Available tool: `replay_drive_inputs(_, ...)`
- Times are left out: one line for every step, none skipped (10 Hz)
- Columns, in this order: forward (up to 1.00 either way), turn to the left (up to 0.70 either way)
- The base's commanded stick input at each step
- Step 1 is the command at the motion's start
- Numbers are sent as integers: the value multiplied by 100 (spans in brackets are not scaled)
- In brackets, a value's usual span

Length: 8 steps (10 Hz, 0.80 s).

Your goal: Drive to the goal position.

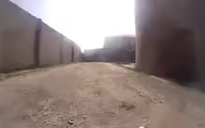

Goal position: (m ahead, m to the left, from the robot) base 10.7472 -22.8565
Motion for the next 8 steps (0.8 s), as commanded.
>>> replay_drive_inputs(100,0)
replay_drive_inputs(100,0)
replay_drive_inputs(100,0)
replay_drive_inputs(100,-27)
replay_drive_inputs(100,-26)
replay_drive_inputs(100,-11)
replay_drive_inputs(100,0)
replay_drive_inputs(100,0)
